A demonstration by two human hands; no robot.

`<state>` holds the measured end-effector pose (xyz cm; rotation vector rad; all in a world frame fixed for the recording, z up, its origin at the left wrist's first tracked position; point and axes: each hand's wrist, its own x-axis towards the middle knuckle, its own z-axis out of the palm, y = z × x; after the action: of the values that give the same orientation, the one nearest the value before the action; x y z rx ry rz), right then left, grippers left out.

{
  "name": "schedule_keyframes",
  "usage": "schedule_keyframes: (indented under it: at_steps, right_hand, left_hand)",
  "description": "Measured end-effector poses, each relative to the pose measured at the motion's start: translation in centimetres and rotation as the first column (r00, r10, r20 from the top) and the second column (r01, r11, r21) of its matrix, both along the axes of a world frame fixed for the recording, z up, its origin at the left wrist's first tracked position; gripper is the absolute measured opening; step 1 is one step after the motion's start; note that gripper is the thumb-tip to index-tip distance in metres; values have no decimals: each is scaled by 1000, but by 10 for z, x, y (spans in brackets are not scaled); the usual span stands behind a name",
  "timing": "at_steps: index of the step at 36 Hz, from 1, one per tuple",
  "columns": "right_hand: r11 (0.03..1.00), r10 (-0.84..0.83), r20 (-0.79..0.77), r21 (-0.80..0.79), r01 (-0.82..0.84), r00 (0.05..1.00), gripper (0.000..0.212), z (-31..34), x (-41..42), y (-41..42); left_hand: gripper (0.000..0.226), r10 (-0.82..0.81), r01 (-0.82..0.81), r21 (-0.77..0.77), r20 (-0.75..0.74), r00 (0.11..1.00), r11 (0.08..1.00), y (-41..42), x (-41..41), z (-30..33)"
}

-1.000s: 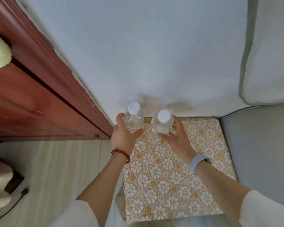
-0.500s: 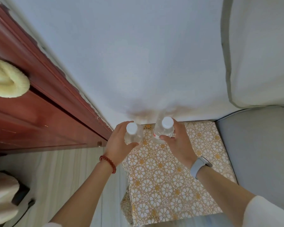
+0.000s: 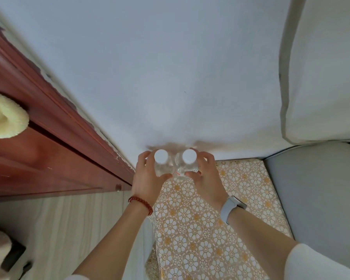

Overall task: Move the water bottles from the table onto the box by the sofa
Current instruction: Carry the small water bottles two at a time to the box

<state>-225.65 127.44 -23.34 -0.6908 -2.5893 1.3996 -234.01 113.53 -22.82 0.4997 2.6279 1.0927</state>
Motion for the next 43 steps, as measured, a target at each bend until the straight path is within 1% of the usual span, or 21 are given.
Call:
schedule_keyframes:
  at_steps: [3, 8, 11, 15, 19, 23, 25, 27, 29, 32, 34, 37, 40, 43]
  right_hand:
    - [1000, -2, -15, 28, 3, 1000, 58, 0, -3, 1]
    - [999, -16, -19, 31, 17, 1000, 58, -1, -7, 4]
    - [1000, -2, -31, 6, 3, 1000, 58, -1, -6, 6]
    - [998, -25, -32, -60, 23, 999, 57, -1, -5, 5]
    - [999, -18, 3, -39, 18, 1000, 59, -1, -5, 6]
    - [999, -28, 82, -31, 31, 996, 70, 5, -3, 4]
    - [999, -9, 107, -48, 14, 994, 79, 13, 0, 2]
    - [998, -1, 129, -66, 9, 992, 82, 25, 5, 0]
    - [997, -12, 144, -70, 22, 989, 78, 40, 14, -4]
    - [994, -15, 154, -102, 31, 988, 59, 63, 33, -17]
    - [993, 34, 169, -115, -15, 985, 45, 78, 46, -31]
    - [977, 191, 233, -142, -161, 953, 36, 99, 67, -60]
    - [930, 366, 287, -146, -337, 885, 33, 116, 90, -102]
    - [848, 528, 305, -136, -512, 793, 32, 131, 110, -153]
  left_hand:
    - [72, -28, 28, 4, -31, 999, 1000, 0, -2, -4]
    - [69, -42, 42, -3, -52, 998, 999, 2, -5, -4]
    - [69, -36, 36, -7, -46, 998, 999, 3, -5, -3]
    - [68, -14, 13, -14, -45, 999, 1000, 3, -2, -3]
    - [68, -16, 15, -27, -41, 999, 1000, 6, 0, -2]
    - [72, -18, 16, -61, -33, 999, 998, 6, 4, 1]
    - [79, 5, -6, -63, -20, 1000, 998, 4, 10, 6]
    - [88, 42, -43, -65, -8, 999, 997, 1, 18, 13]
    - [90, 84, -84, -61, -1, 996, 995, -5, 29, 22]
    - [81, 173, -170, -43, 55, 983, 984, -21, 55, 37]
    - [74, 233, -233, -13, 86, 969, 972, -35, 75, 49]
    - [67, 326, -325, -32, 125, 937, 945, -68, 107, 68]
    - [61, 444, -440, -57, 133, 886, 896, -115, 145, 86]
    - [56, 565, -557, -97, 103, 819, 825, -172, 183, 107]
